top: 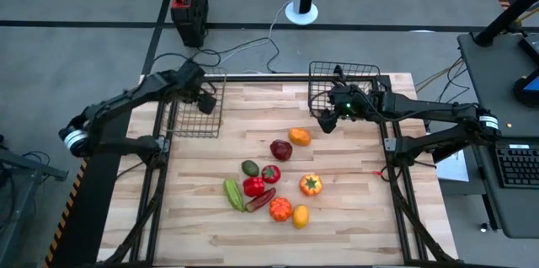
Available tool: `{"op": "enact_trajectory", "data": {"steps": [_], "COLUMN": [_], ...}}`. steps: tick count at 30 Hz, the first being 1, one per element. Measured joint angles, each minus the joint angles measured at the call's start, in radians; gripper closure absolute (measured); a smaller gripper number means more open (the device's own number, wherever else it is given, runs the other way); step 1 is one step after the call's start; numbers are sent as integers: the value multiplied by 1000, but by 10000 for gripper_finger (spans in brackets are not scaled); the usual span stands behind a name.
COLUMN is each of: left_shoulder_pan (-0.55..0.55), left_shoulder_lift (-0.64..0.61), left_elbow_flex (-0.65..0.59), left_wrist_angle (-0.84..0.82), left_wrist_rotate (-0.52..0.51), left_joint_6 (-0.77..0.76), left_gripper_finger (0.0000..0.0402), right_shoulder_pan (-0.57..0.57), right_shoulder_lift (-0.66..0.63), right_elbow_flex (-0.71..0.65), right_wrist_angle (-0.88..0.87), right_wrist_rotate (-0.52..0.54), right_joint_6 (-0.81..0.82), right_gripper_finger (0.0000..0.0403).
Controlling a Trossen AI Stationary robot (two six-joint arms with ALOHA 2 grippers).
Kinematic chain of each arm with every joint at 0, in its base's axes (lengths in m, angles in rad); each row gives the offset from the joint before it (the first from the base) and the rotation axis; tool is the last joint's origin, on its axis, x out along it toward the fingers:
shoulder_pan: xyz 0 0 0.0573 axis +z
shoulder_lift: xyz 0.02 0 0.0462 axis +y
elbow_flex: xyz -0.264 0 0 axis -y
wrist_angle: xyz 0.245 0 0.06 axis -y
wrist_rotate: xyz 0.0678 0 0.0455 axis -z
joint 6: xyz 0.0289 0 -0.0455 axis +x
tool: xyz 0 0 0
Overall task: Sort produce into baskets
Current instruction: Put the orange tomato into the brown wire basket
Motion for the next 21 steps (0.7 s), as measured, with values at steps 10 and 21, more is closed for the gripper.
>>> {"op": "enact_trajectory", "data": {"steps": [10, 21], "left_shoulder_pan": [-566, -1113], "left_shoulder_lift": [-203, -118], "left_elbow_flex": [-2, -3], "left_wrist_angle": [113, 220], "left_wrist_rotate": [-158, -613], "left_joint_6": [-181, -331], "left_gripper_finger": [169, 169], "right_shoulder_pan": [179, 388], "right_shoulder_lift": [-1, -1], "right_elbow_flex": [3, 5], "right_wrist_angle": [6, 43], "right_wrist_rotate": [-141, -176], "right_joint_6": [34, 223], "right_gripper_finger": [152, 160]}}
